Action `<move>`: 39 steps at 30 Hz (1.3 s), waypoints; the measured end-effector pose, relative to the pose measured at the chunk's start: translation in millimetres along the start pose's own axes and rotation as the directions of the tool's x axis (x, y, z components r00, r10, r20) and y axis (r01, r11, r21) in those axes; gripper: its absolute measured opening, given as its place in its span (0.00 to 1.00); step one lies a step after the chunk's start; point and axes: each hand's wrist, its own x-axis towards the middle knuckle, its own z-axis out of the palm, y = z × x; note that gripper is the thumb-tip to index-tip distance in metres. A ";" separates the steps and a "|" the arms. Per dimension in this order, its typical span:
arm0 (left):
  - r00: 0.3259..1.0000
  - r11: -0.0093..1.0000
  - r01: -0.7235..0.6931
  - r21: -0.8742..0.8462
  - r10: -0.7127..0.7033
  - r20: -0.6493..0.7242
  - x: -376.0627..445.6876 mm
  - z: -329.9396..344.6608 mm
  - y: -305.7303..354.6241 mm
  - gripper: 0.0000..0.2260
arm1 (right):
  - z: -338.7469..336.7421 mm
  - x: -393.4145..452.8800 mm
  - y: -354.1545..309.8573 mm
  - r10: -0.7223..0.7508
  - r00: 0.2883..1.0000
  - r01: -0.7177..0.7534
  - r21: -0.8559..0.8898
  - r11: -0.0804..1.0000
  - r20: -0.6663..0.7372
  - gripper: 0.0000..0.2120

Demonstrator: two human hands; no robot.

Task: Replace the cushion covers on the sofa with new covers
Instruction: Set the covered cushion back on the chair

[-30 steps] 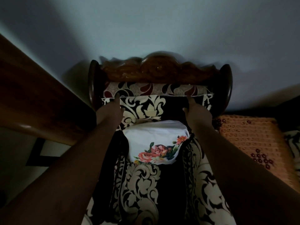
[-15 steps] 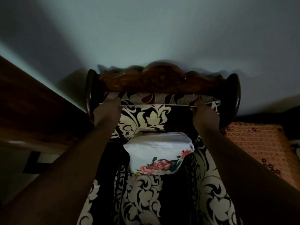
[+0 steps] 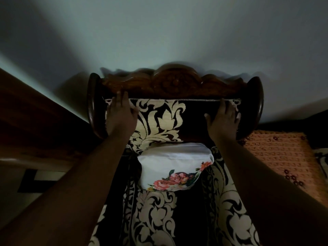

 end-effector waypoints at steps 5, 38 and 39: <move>0.895 0.895 -0.442 0.063 0.436 0.097 -34.7 28.7 19.7 0.38 | 10.6 -18.4 -16.7 -0.296 0.954 0.299 -0.141 0.944 0.046 0.37; 0.947 0.518 0.310 -0.797 -0.093 0.308 -241.8 -203.7 9.3 0.34 | -149.2 -248.0 -109.3 -0.136 0.957 -0.173 0.879 0.444 0.257 0.32; 0.954 0.505 0.297 -0.811 -0.112 0.279 -259.7 -214.4 10.4 0.33 | -154.6 -259.7 -107.4 -0.173 0.951 -0.159 0.888 0.432 0.254 0.33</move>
